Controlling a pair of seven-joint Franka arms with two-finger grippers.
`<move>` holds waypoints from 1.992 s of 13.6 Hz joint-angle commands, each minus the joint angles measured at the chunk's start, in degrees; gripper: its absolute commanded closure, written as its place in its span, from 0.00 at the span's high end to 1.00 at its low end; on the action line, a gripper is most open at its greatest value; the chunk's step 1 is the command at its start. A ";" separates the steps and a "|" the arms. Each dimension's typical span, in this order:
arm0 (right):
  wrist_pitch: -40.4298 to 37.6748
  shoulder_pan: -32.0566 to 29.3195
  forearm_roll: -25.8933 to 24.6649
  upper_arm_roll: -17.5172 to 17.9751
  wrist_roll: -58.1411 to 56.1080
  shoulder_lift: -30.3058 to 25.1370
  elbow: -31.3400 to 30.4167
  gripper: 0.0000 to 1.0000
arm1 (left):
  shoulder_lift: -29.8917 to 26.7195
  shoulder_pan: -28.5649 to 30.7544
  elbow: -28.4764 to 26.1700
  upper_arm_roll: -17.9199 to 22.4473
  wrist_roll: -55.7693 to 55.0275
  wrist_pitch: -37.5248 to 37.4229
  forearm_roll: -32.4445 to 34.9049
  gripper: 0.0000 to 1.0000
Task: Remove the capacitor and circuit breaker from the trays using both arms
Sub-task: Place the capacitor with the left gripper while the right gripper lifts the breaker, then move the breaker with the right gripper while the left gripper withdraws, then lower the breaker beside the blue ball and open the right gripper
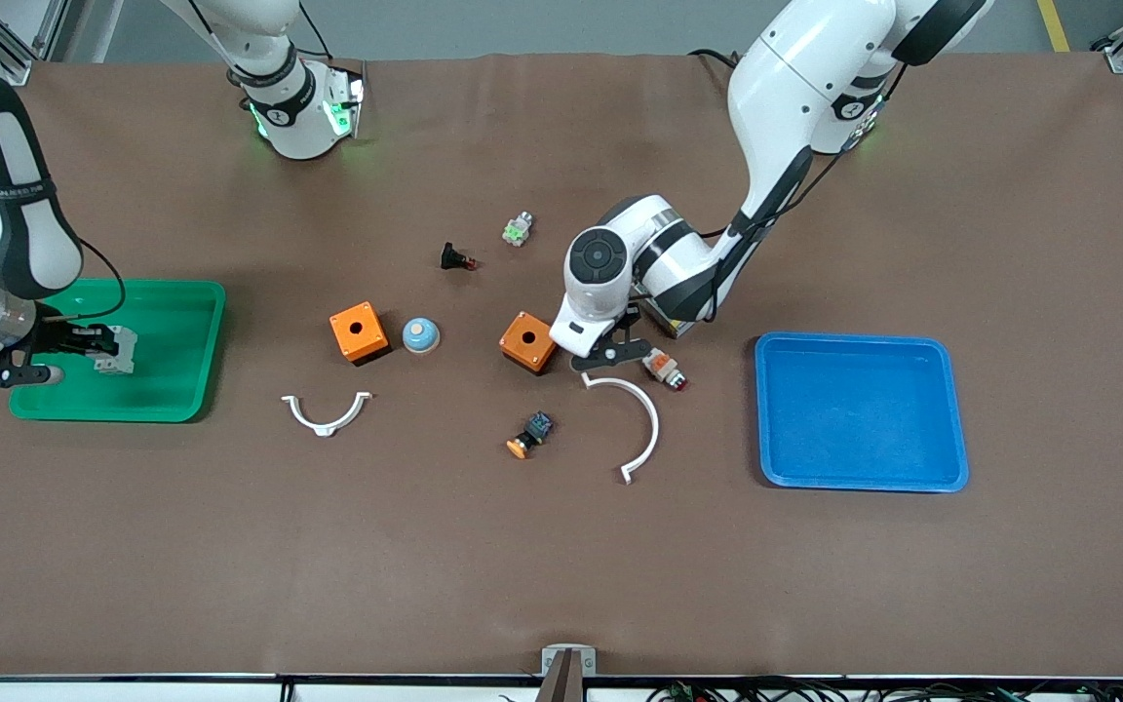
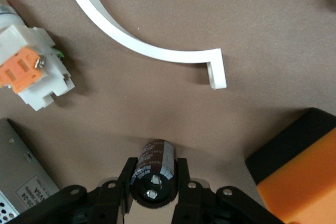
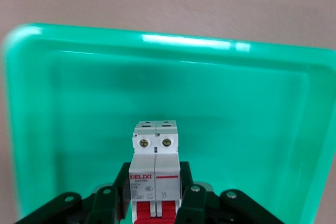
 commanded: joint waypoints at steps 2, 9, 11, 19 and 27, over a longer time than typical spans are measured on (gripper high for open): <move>-17.85 6.06 2.21 1.60 6.93 -6.43 7.48 0.22 | 0.26 -0.89 1.64 0.52 -2.94 -0.59 1.22 1.00; -31.09 27.32 7.66 1.60 34.87 -6.79 15.59 0.22 | -13.69 9.19 2.69 0.96 0.65 -8.32 1.40 1.00; -29.17 34.00 11.51 1.51 44.27 -6.26 15.59 0.22 | -18.35 14.73 2.78 0.87 6.34 -10.95 1.40 1.00; -11.51 47.12 12.94 1.51 58.82 4.45 15.41 0.22 | -33.13 29.78 7.16 0.70 25.86 -30.97 -1.50 1.00; -2.44 48.62 13.38 1.51 58.64 12.19 16.20 0.23 | -41.49 29.53 7.26 12.89 52.69 -41.18 -6.94 1.00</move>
